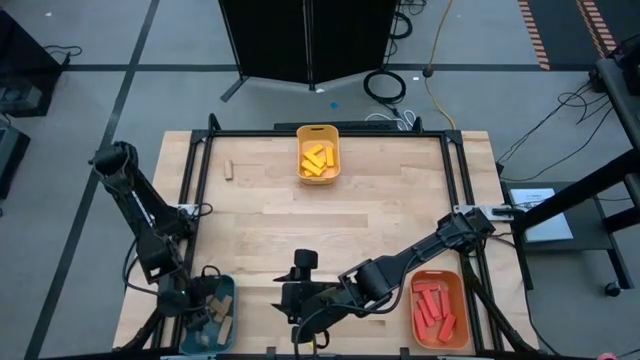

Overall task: Sort blocks
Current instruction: Put the brown block into the blue bin

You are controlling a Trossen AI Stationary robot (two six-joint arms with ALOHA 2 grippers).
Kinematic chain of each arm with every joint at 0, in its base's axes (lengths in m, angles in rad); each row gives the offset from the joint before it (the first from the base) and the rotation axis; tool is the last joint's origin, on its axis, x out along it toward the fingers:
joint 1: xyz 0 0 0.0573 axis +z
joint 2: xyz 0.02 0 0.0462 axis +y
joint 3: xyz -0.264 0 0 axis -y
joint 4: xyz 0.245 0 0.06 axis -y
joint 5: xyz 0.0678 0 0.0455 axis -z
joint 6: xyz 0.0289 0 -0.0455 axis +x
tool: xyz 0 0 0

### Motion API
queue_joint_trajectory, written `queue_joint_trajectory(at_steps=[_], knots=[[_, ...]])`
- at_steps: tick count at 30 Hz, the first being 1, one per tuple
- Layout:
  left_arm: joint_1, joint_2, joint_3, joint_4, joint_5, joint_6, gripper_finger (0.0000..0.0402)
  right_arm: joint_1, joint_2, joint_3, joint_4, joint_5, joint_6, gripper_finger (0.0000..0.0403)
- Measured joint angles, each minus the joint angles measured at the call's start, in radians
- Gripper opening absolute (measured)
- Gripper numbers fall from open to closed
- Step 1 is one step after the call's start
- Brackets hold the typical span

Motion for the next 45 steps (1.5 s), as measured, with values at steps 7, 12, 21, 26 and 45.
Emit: queue_joint_trajectory(at_steps=[7, 12, 21, 26, 45], knots=[[0.041, -0.018, -0.001, 0.008, 0.043, 0.082, 0.0161, -0.004, 0.0, 0.0, 0.0, 0.003, -0.003, 0.0208], [0.081, -0.046, -0.001, 0.008, 0.024, 0.156, 0.0162, -0.01, 0.0, 0.0, 0.0, 0.046, 0.009, 0.0208], [0.241, -0.127, -0.001, -0.07, -0.064, 0.451, 0.0162, -0.018, 0.0, -0.005, -0.061, 0.098, -0.014, 0.0208], [0.405, -0.167, -0.001, -0.245, -0.124, 0.685, 0.0162, -0.075, 0.002, -0.043, -0.091, 0.025, -0.007, 0.0208], [1.432, -0.169, -0.001, -0.507, -0.099, 1.292, 0.0162, -0.322, -0.018, -0.498, 0.25, -0.401, -0.12, 0.0208]])
